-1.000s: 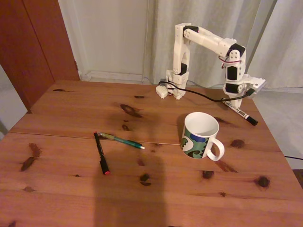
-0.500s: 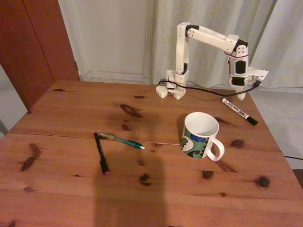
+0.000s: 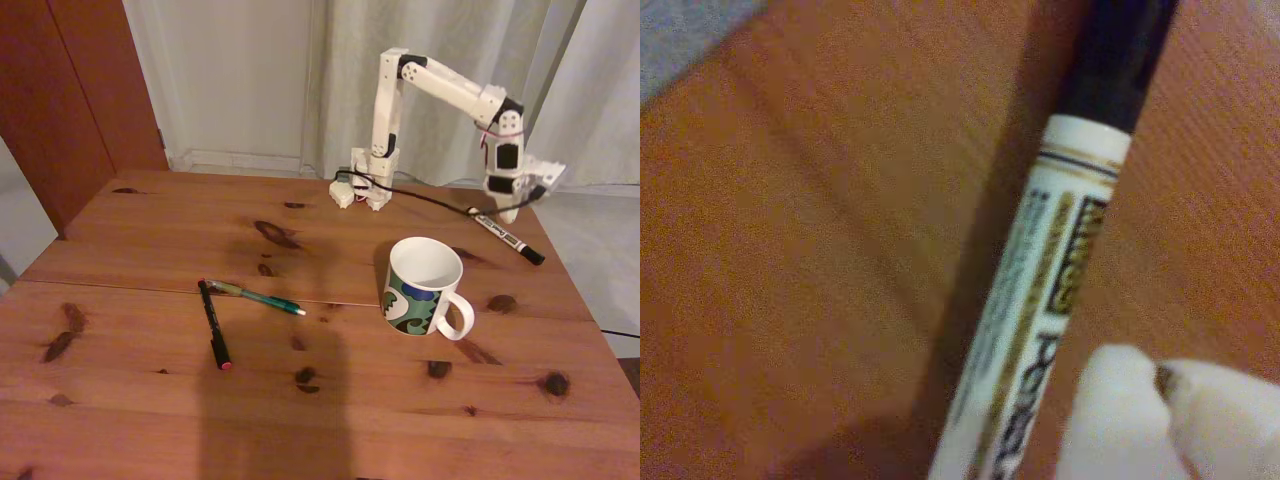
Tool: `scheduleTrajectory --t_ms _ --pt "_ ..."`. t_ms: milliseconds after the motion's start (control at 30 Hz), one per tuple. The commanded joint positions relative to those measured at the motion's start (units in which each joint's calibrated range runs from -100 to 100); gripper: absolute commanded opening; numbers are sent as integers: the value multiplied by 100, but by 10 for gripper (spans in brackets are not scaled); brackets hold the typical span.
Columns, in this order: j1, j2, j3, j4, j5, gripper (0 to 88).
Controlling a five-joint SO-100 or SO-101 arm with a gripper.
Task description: Clean up the desk and place the pens and markers into the cup
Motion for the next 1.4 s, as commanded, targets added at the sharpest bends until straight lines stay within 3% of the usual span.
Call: scheduleTrajectory --t_ms 0,300,800,1033,1367 --pt "99 37 193 -525 -19 6" --pt "140 4 689 -1110 -19 11" --pt "123 -4 671 -1127 28 15" --pt "99 -12 626 -1127 28 143" --pt "43 -21 346 -1050 33 152"
